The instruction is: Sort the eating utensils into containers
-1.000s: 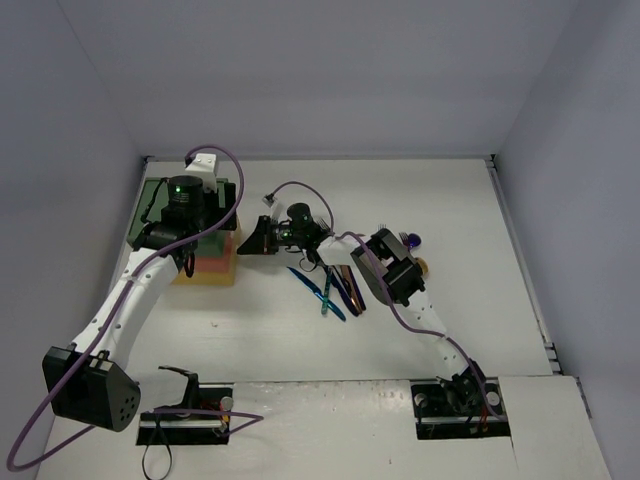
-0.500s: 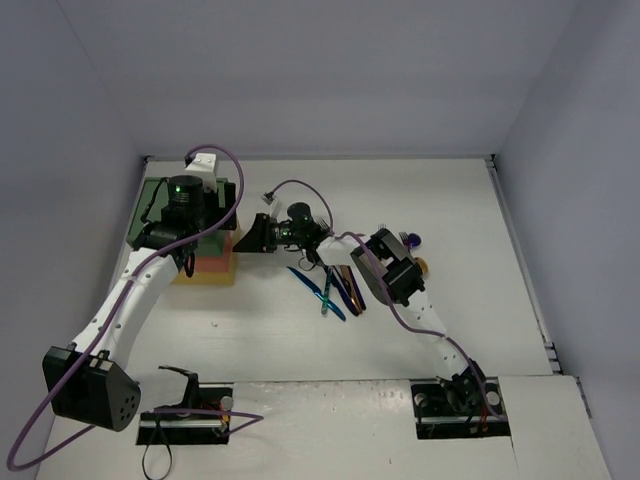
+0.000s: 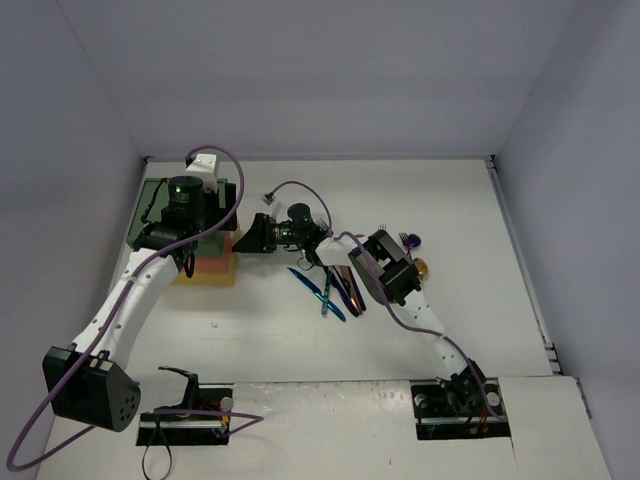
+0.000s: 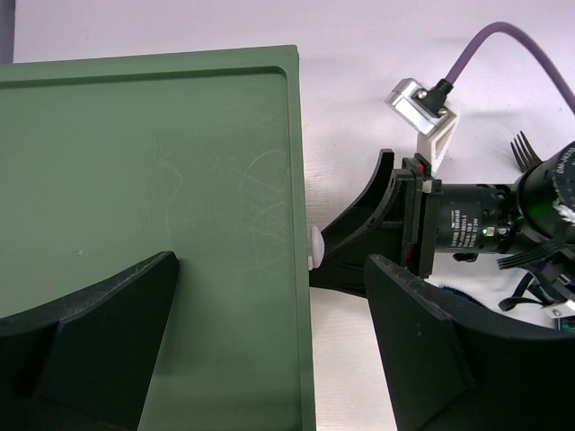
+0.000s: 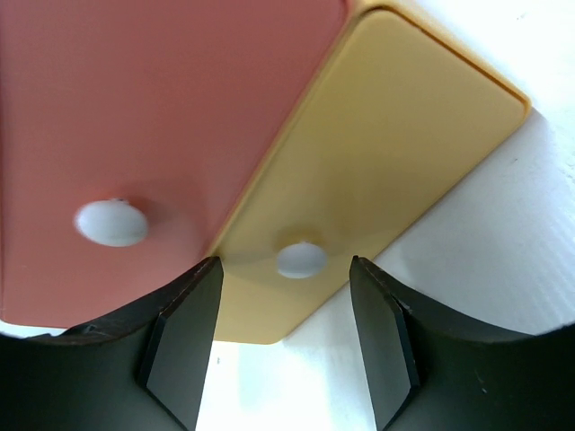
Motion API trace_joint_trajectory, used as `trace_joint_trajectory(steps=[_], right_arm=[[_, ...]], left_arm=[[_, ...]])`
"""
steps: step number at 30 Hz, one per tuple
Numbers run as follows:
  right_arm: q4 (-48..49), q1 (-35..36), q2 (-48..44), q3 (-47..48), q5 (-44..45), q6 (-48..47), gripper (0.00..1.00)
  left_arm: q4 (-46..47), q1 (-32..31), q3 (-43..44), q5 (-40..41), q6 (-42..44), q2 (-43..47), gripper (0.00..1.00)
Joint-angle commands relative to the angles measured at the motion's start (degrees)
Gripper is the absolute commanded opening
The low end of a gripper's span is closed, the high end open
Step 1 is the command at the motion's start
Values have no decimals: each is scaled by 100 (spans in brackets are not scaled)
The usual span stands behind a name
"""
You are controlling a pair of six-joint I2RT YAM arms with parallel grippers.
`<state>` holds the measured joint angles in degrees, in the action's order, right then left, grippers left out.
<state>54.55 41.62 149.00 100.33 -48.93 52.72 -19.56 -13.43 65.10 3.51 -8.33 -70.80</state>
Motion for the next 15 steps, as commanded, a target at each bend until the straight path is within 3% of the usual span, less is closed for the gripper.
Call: trace_joint_trajectory(steps=[1,15], right_arm=[[740,57,4,439,-236,172,54],[1384,57,115,479,-378,486,35]], left_arm=[[-331,-2,47,-351,-178,-162,81],[-336,-2,47,-562,-187,-171,81]])
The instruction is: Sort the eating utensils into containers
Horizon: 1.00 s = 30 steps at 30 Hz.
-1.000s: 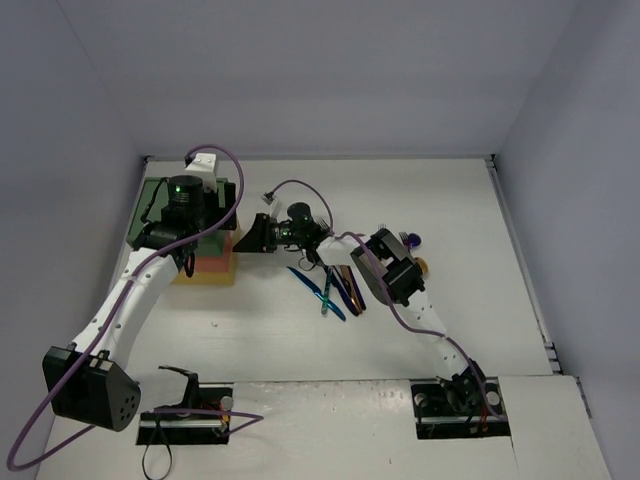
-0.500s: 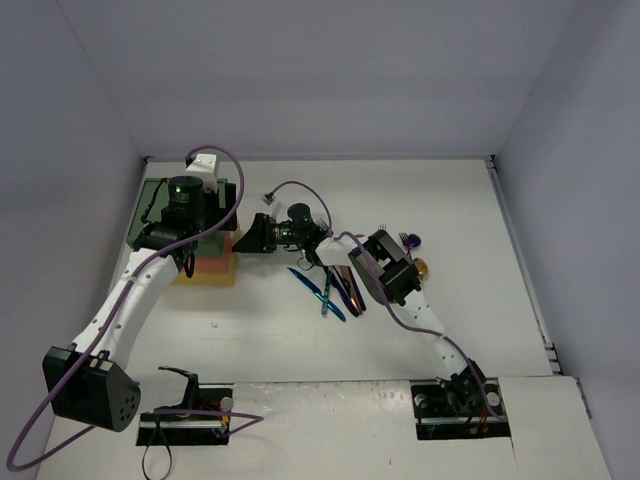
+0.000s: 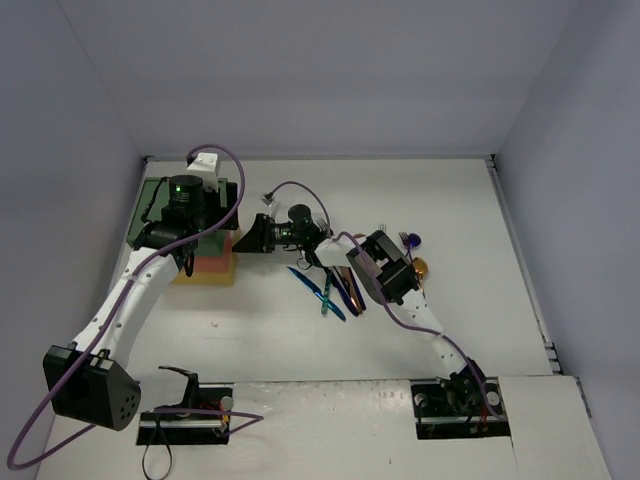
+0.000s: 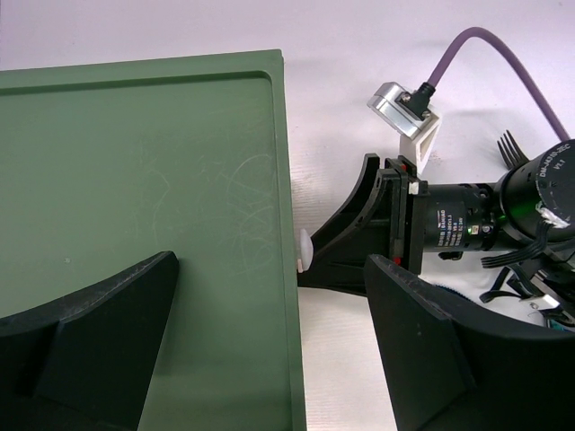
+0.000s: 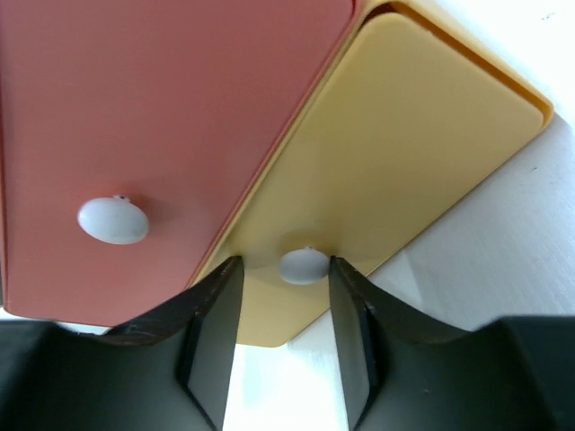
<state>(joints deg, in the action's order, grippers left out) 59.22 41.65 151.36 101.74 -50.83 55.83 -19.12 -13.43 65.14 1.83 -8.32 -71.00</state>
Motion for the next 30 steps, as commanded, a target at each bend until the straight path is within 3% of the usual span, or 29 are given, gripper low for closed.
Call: trace_joint_trajectory(steps=[1,10,15,30], right_arm=[[924,54,-107,338,-182,182,33],[1055,-23,-295,21,-61,157,7],[1206,-78,-554,-355,12,139,0],[1320,-401,-1139,-1307,-32,-26,0]], left_arm=[[-374,-2,42,-394,-188,-151,81],[-408,-2,25,-333,-180,-150,81],[-461,-2,33,-245,-162,-177,81],[-487,-2,25,-235,-135,-186,81]])
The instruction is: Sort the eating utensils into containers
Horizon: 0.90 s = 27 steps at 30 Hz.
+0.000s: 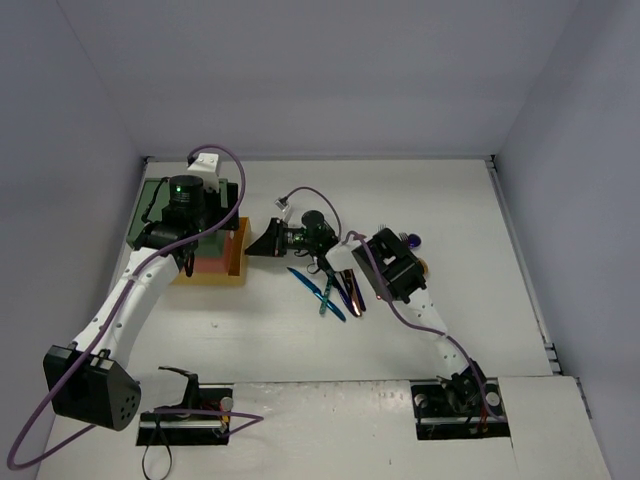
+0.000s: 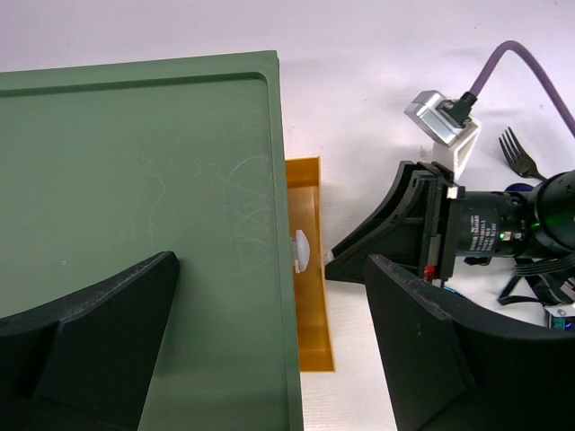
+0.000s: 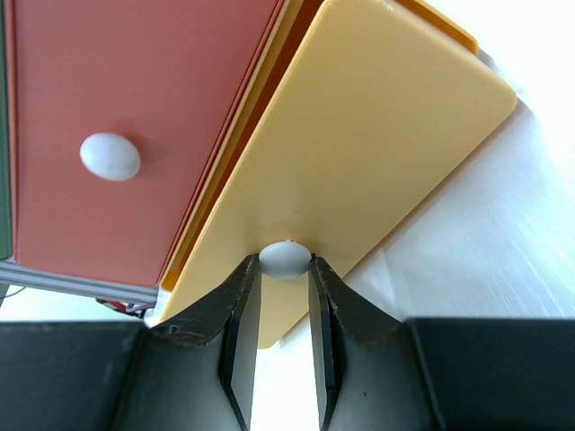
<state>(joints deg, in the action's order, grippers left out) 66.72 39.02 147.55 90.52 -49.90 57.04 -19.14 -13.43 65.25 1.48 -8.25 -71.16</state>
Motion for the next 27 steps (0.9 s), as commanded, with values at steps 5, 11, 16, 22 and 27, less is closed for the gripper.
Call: trace_joint_trajectory(steps=[5,11,16,22,27], right_arm=[[544,-263,-976,-520,-143,-238,0],[489,-420,-1204,-887,-198,-356,0],[430,-505,-1326,-1115,-230,-470,0],[407,-604,-1447,-1376,-257,-566,0],[392,-666,-1509,-1529,-274,-640,0]], left_arm=[[-495,-2,14,-200,-133,-171,81],[-495,-7,10,-206,-127,-179,81],[-495,-2,14,-200,-124,-188,81],[-489,-2,14,-200,-124,-192,81],[-489,-2,14,-203,-118,-179,81]])
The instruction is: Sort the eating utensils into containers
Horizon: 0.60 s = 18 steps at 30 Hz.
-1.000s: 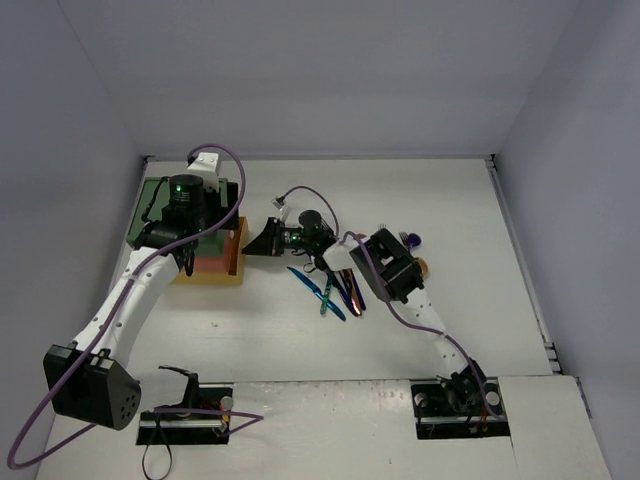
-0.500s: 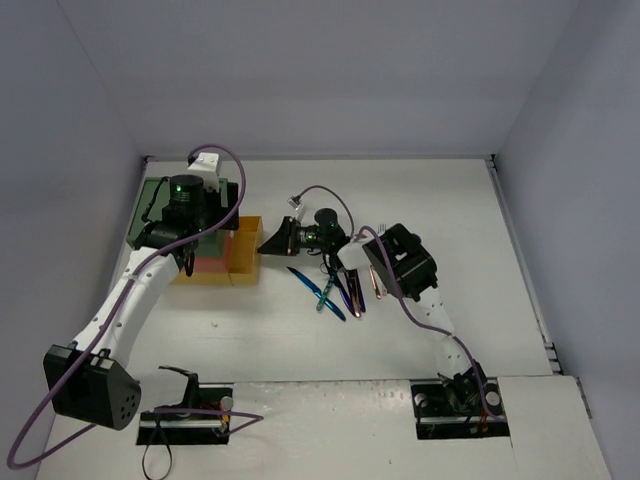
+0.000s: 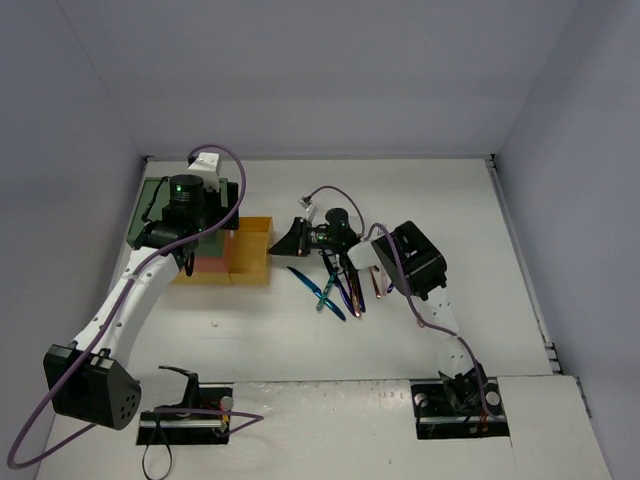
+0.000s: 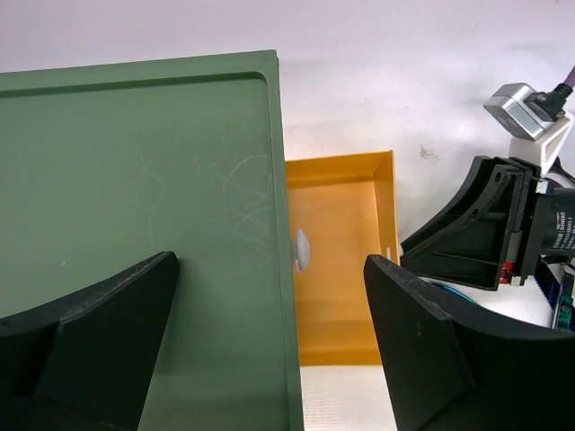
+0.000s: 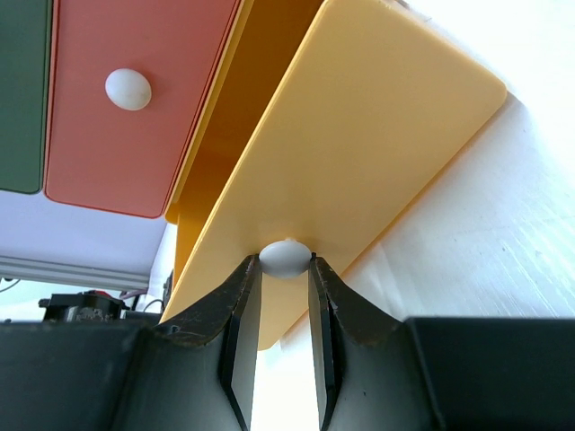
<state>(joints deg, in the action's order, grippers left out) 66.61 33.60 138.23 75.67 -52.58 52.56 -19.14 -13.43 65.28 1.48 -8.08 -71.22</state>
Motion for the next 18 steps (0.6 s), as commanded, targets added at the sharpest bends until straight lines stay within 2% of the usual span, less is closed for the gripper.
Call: trace_joint_trajectory(steps=[1,18], right_arm=[[398,-139,-592,-65,-7,-207,0],[388,-385,-873,-573,-102,-394,0]], left_arm=[[-493,-2,11,-208,-140,-173,81],[-468,-2,-14,-61,-115,-155,81]])
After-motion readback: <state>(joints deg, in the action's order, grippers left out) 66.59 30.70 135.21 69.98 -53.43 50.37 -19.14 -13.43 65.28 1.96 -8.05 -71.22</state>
